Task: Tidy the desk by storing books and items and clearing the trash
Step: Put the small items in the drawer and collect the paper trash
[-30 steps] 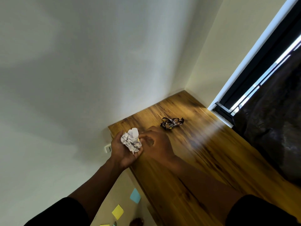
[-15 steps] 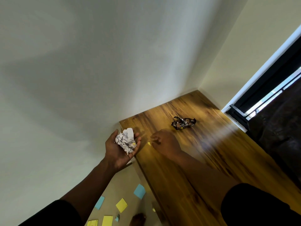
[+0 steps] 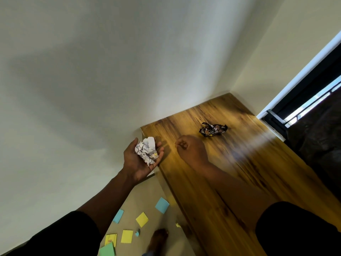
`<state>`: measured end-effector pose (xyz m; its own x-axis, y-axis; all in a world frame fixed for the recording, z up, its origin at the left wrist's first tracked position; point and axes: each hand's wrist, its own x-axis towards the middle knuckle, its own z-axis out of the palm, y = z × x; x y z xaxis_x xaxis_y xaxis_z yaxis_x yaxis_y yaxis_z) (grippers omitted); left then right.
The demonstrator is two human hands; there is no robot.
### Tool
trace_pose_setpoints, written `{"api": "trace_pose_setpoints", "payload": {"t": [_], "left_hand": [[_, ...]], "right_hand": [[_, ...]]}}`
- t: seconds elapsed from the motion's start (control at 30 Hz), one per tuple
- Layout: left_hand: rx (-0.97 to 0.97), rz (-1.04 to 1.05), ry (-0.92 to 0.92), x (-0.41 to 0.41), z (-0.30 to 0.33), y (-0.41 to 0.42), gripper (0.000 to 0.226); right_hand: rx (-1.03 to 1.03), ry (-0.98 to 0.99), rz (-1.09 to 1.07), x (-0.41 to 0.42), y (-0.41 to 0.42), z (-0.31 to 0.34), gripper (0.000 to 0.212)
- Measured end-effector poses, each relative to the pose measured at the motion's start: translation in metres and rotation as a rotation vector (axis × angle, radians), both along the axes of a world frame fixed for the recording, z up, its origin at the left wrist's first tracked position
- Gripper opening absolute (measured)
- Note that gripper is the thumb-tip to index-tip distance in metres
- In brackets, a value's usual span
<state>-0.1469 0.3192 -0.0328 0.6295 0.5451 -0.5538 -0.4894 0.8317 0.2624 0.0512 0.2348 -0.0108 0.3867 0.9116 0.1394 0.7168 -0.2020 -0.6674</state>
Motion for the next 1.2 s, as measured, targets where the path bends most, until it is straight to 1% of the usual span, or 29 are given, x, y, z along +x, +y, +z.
{"api": "trace_pose_setpoints", "payload": {"t": [0.07, 0.17, 0.27, 0.33, 0.4, 0.53, 0.67, 0.8, 0.87, 0.9, 0.93, 0.97, 1.03, 1.07, 1.13, 1.2], "left_hand": [[0.004, -0.028, 0.01, 0.004, 0.004, -0.005, 0.06], [0.018, -0.048, 0.03, 0.014, 0.014, -0.018, 0.056], [0.048, -0.083, 0.043, 0.026, 0.021, -0.035, 0.058], [0.03, -0.104, 0.028, 0.033, 0.024, -0.049, 0.061], [-0.009, -0.109, -0.003, 0.041, 0.026, -0.066, 0.062], [-0.052, -0.118, -0.041, 0.054, 0.029, -0.104, 0.055], [-0.09, -0.125, -0.059, 0.062, 0.032, -0.141, 0.059], [-0.095, -0.176, -0.065, 0.07, 0.031, -0.175, 0.065], [-0.093, -0.198, -0.067, 0.073, 0.031, -0.192, 0.067], [-0.086, -0.212, -0.064, 0.073, 0.03, -0.2, 0.067], [-0.083, -0.23, -0.065, 0.074, 0.03, -0.209, 0.067], [-0.083, -0.247, -0.059, 0.075, 0.029, -0.217, 0.067], [-0.087, -0.28, -0.057, 0.075, 0.028, -0.233, 0.067], [-0.09, -0.294, -0.056, 0.076, 0.028, -0.239, 0.067], [-0.089, -0.311, -0.046, 0.077, 0.028, -0.251, 0.067], [-0.078, -0.334, -0.035, 0.078, 0.028, -0.261, 0.066]], "right_hand": [[0.066, 0.022, 0.005, -0.009, -0.002, 0.014, 0.007], [0.162, -0.003, 0.07, -0.024, -0.012, 0.036, 0.007], [0.194, -0.146, 0.136, -0.031, -0.03, 0.045, 0.012], [0.174, -0.245, 0.162, -0.03, -0.045, 0.044, 0.017], [0.153, -0.284, 0.16, -0.026, -0.065, 0.044, 0.022], [0.16, -0.249, 0.103, -0.014, -0.113, 0.047, 0.029], [0.133, -0.196, 0.024, -0.004, -0.166, 0.049, 0.027], [0.05, -0.187, -0.016, 0.004, -0.233, 0.043, 0.023], [-0.061, -0.094, 0.001, 0.005, -0.266, 0.039, 0.019], [-0.146, -0.038, 0.028, 0.005, -0.283, 0.037, 0.023], [-0.224, 0.0, 0.063, 0.005, -0.3, 0.032, 0.03], [-0.302, 0.0, 0.114, 0.006, -0.317, 0.027, 0.036], [-0.397, -0.097, 0.234, 0.008, -0.347, 0.017, 0.035], [-0.398, -0.146, 0.284, 0.009, -0.36, 0.012, 0.035], [-0.431, -0.175, 0.317, 0.006, -0.384, 0.009, 0.035], [-0.414, -0.197, 0.31, 0.004, -0.398, -0.001, 0.032]]}}
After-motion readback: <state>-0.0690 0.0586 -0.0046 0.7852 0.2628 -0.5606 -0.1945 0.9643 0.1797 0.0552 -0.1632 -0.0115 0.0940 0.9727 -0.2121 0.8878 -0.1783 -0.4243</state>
